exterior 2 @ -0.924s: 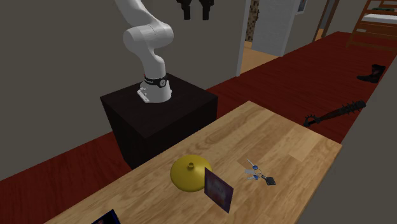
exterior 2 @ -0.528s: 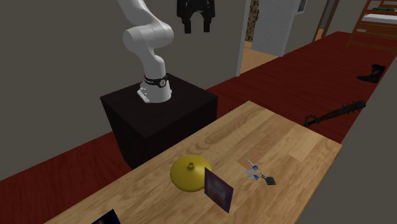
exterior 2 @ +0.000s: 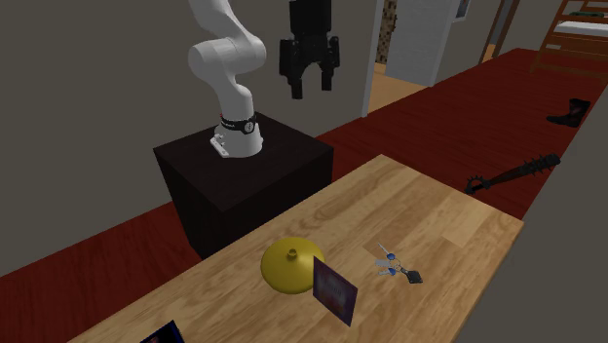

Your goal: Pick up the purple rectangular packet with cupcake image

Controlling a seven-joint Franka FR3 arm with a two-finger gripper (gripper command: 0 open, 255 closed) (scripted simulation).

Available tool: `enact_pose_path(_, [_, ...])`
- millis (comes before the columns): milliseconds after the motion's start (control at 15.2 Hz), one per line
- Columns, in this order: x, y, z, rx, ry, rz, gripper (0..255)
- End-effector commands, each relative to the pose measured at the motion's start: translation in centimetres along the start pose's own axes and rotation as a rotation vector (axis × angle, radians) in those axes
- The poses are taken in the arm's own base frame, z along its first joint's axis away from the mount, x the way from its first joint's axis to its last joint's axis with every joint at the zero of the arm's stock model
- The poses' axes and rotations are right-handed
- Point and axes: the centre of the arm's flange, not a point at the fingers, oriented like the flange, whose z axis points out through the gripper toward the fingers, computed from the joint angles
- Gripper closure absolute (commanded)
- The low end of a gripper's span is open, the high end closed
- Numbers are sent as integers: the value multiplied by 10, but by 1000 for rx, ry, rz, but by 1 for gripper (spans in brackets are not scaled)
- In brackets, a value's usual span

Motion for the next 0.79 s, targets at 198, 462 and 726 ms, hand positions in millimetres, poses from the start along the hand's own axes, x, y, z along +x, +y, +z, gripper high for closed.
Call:
enact_pose_path(198, [32,30,50,16,1,6,0])
enact_pose_path(462, [58,54,91,30,0,11,0])
enact_pose_path(726, [85,76,131,43,-1,16,0])
